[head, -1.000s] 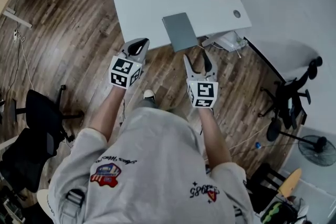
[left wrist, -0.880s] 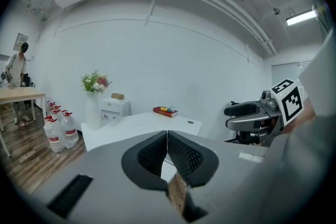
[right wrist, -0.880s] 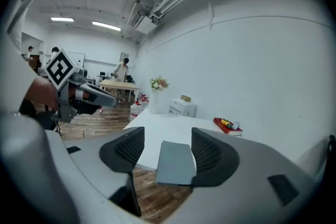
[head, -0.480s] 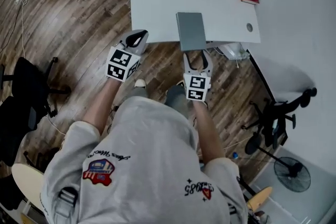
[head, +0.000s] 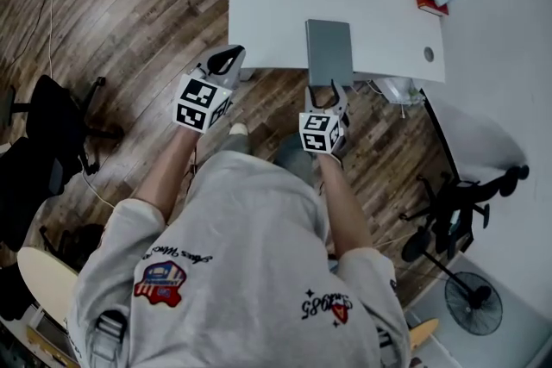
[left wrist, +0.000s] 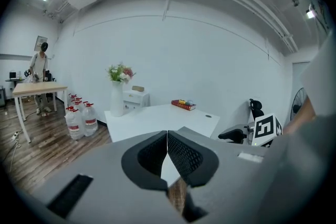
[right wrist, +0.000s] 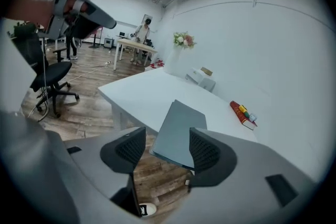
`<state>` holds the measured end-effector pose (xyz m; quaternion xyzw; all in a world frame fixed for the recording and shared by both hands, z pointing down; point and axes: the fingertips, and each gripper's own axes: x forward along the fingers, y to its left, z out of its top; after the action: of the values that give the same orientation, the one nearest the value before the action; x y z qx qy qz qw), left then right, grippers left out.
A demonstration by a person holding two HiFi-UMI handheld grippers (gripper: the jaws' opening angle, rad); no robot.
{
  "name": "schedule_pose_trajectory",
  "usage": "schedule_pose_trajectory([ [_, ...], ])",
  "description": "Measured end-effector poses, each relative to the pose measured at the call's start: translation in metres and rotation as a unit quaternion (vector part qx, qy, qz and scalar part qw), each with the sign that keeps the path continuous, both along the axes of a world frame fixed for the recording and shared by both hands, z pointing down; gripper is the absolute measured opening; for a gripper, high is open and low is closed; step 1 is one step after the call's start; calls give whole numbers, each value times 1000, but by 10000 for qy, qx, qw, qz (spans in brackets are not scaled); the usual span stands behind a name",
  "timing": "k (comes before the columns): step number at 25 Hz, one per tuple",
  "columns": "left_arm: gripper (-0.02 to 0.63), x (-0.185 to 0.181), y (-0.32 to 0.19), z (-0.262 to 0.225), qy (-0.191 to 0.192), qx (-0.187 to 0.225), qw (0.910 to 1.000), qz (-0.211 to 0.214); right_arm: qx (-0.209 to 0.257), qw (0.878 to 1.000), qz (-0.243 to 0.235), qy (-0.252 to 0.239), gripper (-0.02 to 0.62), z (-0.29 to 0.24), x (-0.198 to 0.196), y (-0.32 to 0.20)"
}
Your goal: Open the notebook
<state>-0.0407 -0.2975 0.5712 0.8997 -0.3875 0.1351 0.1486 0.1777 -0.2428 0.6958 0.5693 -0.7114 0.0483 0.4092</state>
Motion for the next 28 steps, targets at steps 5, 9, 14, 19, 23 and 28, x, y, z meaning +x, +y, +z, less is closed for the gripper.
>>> schedule_pose_trajectory([
  [5,6,-6,-6,4,-80,-90,9998,-137,-298,9981,-267,465,235,31,5,-5],
  [9,6,-10,-12,9,-180,-148,9994,-245,-562,9942,-484,772,212,52,13,-11],
  [14,6,-19,-17,13,-282,-245,9983,-437,-657,9873,-780,1217,219,68,17,-18],
  [19,6,-22,-17,14,-332,-307,9973,-584,-833,9809,-1023,1431,162,76,16,-17],
  [23,6,-19,-16,19,-370,-370,9963,-677,-905,9819,-1093,1253,91,81,13,-16],
  [28,6,-7,-10,24,-397,-465,9955,-722,-1040,9884,-1006,467,60,74,15,-15],
])
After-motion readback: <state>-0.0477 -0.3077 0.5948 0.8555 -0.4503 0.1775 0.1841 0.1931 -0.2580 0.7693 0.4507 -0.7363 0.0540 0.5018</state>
